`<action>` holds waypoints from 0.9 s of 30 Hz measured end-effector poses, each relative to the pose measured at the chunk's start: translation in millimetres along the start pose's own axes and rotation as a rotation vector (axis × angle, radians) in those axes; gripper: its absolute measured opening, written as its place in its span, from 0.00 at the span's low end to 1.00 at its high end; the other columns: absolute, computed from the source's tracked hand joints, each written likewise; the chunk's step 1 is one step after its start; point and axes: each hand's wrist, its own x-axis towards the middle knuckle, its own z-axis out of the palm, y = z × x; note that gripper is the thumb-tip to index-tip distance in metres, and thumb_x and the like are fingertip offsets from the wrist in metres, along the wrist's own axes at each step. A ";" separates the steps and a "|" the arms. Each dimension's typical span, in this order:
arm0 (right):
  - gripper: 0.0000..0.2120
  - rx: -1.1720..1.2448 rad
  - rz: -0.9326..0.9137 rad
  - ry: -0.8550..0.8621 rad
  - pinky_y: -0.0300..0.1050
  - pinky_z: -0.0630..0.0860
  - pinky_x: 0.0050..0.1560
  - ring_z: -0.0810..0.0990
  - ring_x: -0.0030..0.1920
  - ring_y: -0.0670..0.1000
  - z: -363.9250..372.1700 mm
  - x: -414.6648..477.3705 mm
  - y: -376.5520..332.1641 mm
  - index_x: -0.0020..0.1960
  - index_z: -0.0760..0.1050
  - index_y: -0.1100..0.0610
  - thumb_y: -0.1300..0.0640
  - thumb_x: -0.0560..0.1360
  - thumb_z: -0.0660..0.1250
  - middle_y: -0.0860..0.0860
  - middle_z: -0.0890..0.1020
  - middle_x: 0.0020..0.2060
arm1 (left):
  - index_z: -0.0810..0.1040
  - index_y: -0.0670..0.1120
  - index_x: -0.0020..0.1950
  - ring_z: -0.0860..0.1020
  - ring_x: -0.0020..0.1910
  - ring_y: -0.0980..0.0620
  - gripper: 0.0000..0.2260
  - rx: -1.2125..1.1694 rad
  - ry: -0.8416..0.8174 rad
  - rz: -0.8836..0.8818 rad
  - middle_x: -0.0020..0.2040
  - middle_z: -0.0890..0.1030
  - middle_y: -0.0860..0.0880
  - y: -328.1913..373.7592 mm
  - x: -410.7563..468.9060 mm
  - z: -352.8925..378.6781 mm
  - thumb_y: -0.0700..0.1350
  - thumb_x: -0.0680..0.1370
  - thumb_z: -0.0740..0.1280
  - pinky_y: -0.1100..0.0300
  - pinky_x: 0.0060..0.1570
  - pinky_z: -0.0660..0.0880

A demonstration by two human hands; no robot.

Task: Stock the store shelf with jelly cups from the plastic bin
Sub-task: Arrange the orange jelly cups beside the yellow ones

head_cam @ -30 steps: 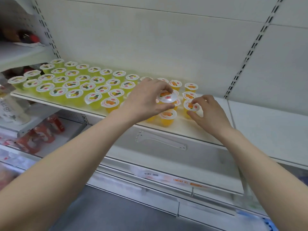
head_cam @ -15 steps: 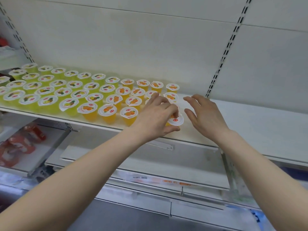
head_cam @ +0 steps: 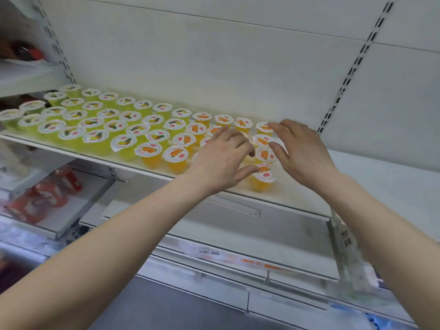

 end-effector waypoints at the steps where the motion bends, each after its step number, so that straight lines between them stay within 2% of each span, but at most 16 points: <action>1: 0.25 0.000 -0.022 0.010 0.56 0.69 0.61 0.73 0.63 0.60 -3.4 4.8 -7.9 0.72 0.68 0.53 0.43 0.80 0.50 0.56 0.74 0.64 | 0.78 0.48 0.52 0.74 0.61 0.45 0.18 0.007 0.017 -0.001 0.53 0.81 0.50 -9.5 -3.4 -7.5 0.61 0.76 0.61 0.46 0.66 0.68; 8: 0.23 0.010 -0.236 0.095 0.56 0.68 0.62 0.73 0.63 0.61 -11.7 40.7 -98.6 0.71 0.69 0.54 0.45 0.81 0.52 0.56 0.75 0.63 | 0.78 0.48 0.56 0.75 0.57 0.44 0.16 0.166 0.050 -0.099 0.54 0.80 0.49 -91.9 -69.3 -71.1 0.58 0.77 0.63 0.48 0.59 0.71; 16: 0.23 0.121 -0.486 0.156 0.57 0.71 0.61 0.74 0.62 0.60 17.4 78.4 -267.5 0.71 0.70 0.55 0.45 0.81 0.55 0.57 0.76 0.62 | 0.78 0.46 0.56 0.76 0.54 0.43 0.17 0.322 0.032 -0.310 0.53 0.80 0.47 -181.2 -219.6 -166.5 0.56 0.77 0.62 0.48 0.57 0.72; 23: 0.24 0.262 -0.690 0.107 0.57 0.71 0.60 0.74 0.61 0.61 65.8 87.5 -443.8 0.71 0.70 0.57 0.46 0.80 0.56 0.58 0.75 0.62 | 0.78 0.44 0.56 0.76 0.54 0.43 0.17 0.399 -0.053 -0.555 0.53 0.81 0.46 -230.8 -385.4 -236.3 0.55 0.77 0.61 0.49 0.58 0.72; 27: 0.23 0.346 -0.794 0.035 0.58 0.72 0.58 0.73 0.62 0.59 100.5 71.6 -539.9 0.71 0.69 0.55 0.47 0.79 0.59 0.55 0.75 0.62 | 0.78 0.47 0.57 0.76 0.55 0.43 0.18 0.403 -0.112 -0.817 0.55 0.80 0.48 -244.2 -486.5 -260.7 0.57 0.77 0.60 0.49 0.56 0.73</action>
